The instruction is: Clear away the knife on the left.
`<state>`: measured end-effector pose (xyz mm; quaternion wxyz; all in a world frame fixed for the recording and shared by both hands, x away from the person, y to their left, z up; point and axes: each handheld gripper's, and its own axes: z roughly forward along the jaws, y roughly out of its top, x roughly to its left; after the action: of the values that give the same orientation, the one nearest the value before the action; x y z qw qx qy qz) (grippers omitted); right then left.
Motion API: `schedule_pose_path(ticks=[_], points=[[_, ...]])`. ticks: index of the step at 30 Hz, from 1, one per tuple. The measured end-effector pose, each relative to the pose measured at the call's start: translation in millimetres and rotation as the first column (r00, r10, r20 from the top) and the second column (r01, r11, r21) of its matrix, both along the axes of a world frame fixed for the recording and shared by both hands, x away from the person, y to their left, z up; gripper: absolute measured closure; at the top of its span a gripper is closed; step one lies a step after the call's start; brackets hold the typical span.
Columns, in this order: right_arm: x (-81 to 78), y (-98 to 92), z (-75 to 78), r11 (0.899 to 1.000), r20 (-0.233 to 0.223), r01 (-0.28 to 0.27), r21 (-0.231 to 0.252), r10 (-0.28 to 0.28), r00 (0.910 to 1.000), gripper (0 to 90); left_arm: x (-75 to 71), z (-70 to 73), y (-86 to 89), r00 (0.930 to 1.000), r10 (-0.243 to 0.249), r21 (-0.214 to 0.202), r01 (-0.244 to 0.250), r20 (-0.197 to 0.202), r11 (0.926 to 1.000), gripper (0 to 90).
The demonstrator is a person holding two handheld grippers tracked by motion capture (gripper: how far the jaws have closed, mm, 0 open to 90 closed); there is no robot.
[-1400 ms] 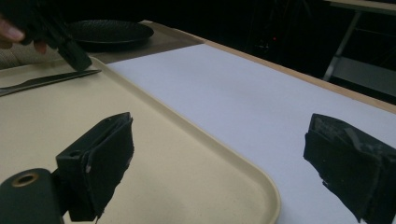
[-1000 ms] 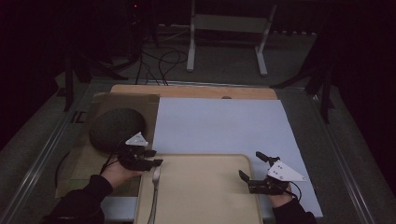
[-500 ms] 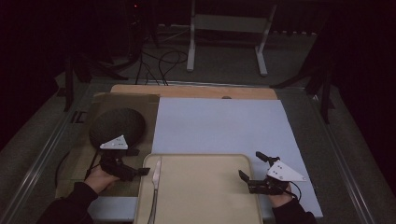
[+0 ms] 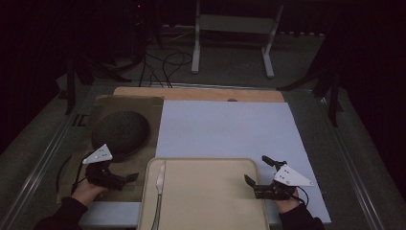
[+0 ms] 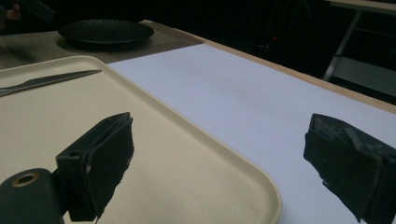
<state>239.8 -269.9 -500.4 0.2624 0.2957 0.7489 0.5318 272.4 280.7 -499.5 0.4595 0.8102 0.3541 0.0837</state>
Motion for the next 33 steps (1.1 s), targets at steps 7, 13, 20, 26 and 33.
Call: schedule_pose_path(ticks=[7, 13, 20, 26, 33], points=[[-0.4, -0.4, 0.3, 1.0, -0.002, 0.001, -0.001, -0.001, 1.0, 8.0, -10.1, -10.0, 11.5, 0.9971, 0.062, 0.003, -0.062, 0.043, 0.998, 0.0], [-0.9, -0.8, 0.6, 1.0, -0.002, 0.002, -0.001, -0.002, 1.0, 8.0, -18.4, -14.8, 21.6, 0.9897, 0.127, -0.034, -0.125, 0.065, 0.9916, 0.0], [-1.1, -1.2, 0.2, 1.0, -0.002, 0.003, -0.002, -0.003, 1.0, 8.0, -22.8, -17.4, 34.6, 0.9776, 0.2, -0.09, -0.194, 0.064, 0.9768, 0.0], [-1.2, -2.2, -0.2, 1.0, -0.005, 0.003, 0.001, -0.003, 1.0, 8.1, -24.2, -22.3, 36.3, 0.9781, 0.2, -0.11, -0.193, 0.057, 0.975, 0.0], [-1.5, -2.8, -0.4, 1.0, -0.005, 0.004, 0.001, -0.004, 1.0, 8.0, -26.3, -21.0, 36.3, 0.978, 0.197, -0.114, -0.189, 0.068, 0.9753, 0.0]])
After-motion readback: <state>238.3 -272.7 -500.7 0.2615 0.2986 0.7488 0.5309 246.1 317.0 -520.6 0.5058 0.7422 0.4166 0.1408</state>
